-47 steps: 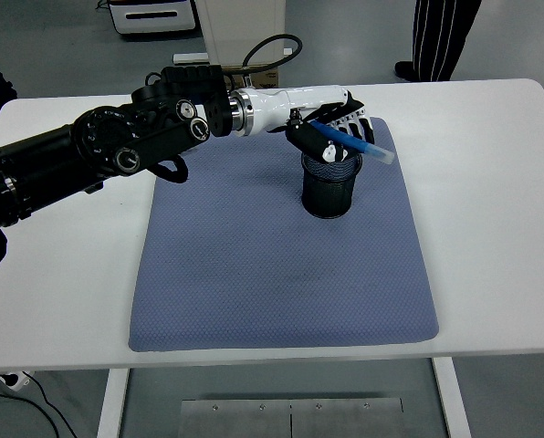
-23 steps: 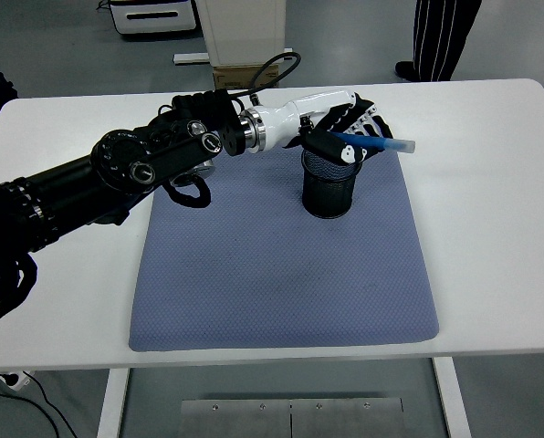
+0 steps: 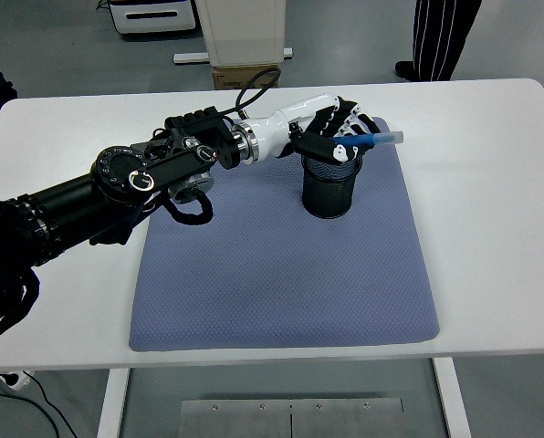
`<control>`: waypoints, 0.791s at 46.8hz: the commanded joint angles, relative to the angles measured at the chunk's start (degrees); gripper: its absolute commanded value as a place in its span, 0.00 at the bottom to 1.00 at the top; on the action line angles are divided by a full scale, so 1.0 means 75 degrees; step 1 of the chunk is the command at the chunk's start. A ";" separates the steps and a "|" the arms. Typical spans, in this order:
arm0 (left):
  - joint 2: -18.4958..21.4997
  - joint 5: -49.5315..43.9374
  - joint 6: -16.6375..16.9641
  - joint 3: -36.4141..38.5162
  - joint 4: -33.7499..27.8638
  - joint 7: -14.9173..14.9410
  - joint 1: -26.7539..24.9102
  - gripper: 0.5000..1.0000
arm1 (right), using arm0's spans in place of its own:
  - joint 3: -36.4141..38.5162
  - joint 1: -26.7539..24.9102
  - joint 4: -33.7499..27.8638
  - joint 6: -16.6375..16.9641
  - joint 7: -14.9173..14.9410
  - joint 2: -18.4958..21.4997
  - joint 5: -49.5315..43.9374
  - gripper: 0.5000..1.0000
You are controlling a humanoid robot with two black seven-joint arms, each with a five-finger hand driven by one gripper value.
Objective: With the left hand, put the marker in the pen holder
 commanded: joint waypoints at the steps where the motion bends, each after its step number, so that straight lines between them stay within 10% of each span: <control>1: -0.0037 -0.0165 0.0073 -0.0012 -0.0001 0.0000 0.0008 0.11 | -0.0009 0.0001 0.0006 -0.0001 0.0000 0.0000 0.0000 1.00; 24: -0.0049 -0.0376 0.0272 -0.0339 -0.0001 0.0000 0.0102 0.42 | 0.0002 0.0001 0.0006 -0.0001 0.0000 0.0000 0.0000 1.00; 37: 0.0068 -0.0446 0.0261 -0.1125 -0.0001 0.0000 0.0078 1.00 | 0.0002 -0.0011 -0.0006 -0.0001 0.0000 0.0000 0.0000 1.00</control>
